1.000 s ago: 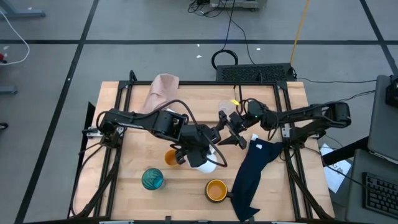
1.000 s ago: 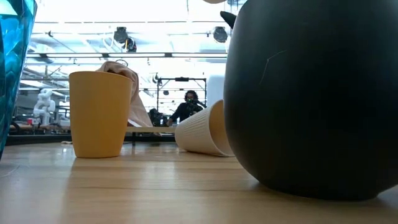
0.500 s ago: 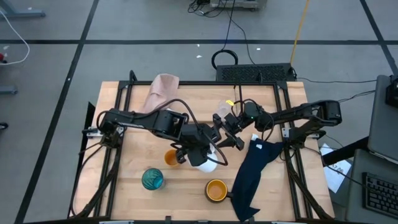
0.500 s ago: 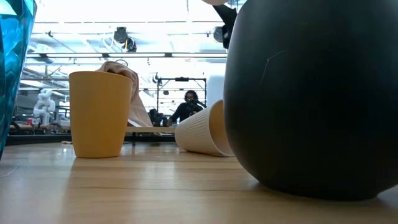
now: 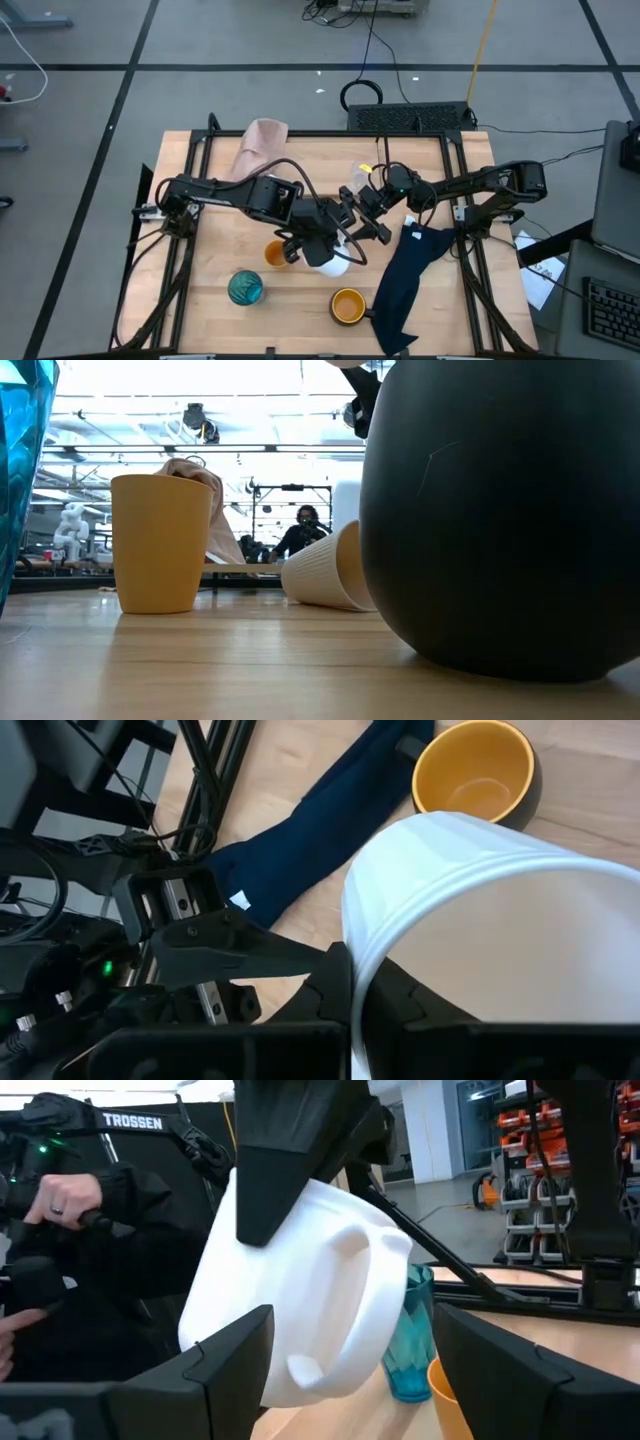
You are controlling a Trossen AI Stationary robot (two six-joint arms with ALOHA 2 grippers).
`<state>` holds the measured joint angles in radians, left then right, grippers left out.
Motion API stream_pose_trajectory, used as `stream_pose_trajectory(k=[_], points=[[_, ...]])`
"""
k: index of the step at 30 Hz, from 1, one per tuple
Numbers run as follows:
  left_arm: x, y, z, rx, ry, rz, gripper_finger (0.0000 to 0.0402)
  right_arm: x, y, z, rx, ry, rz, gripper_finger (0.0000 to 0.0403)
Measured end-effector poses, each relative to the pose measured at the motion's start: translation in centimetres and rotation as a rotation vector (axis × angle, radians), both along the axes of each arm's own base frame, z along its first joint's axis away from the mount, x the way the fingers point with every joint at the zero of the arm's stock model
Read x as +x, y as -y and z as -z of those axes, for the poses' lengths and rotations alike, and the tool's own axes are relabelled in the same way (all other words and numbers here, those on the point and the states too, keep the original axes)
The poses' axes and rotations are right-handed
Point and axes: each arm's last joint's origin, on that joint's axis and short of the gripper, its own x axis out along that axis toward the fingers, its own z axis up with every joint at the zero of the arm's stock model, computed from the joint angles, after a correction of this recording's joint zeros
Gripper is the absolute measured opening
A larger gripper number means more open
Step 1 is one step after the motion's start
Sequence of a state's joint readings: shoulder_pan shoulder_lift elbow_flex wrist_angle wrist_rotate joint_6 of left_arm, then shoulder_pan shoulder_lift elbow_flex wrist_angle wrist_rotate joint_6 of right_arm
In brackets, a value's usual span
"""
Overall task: Stack small to large cups/mugs on shelf
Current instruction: Put the white mug on the shelf
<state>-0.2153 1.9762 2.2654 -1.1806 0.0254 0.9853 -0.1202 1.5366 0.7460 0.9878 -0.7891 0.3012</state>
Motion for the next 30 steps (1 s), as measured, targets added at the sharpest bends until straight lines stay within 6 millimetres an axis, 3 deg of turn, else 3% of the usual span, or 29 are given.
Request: stream_pose_trajectory(k=[7, 24, 30], points=[[0.02, 0.0, -0.01, -0.001, 0.002, -0.001, 0.0004, 0.0, -0.02, -0.02, -0.002, 0.002, 0.001, 0.0241], [0.05, -0.04, 0.11, 0.006, -0.003, -0.004, 0.0003, 0.05, 0.08, 0.02, 0.005, -0.005, 0.032, 0.0051], [0.11, -0.08, 0.23, 0.015, -0.007, -0.024, 0.0003, 0.15, 0.19, 0.04, -0.005, 0.0, 0.08, 0.0037]])
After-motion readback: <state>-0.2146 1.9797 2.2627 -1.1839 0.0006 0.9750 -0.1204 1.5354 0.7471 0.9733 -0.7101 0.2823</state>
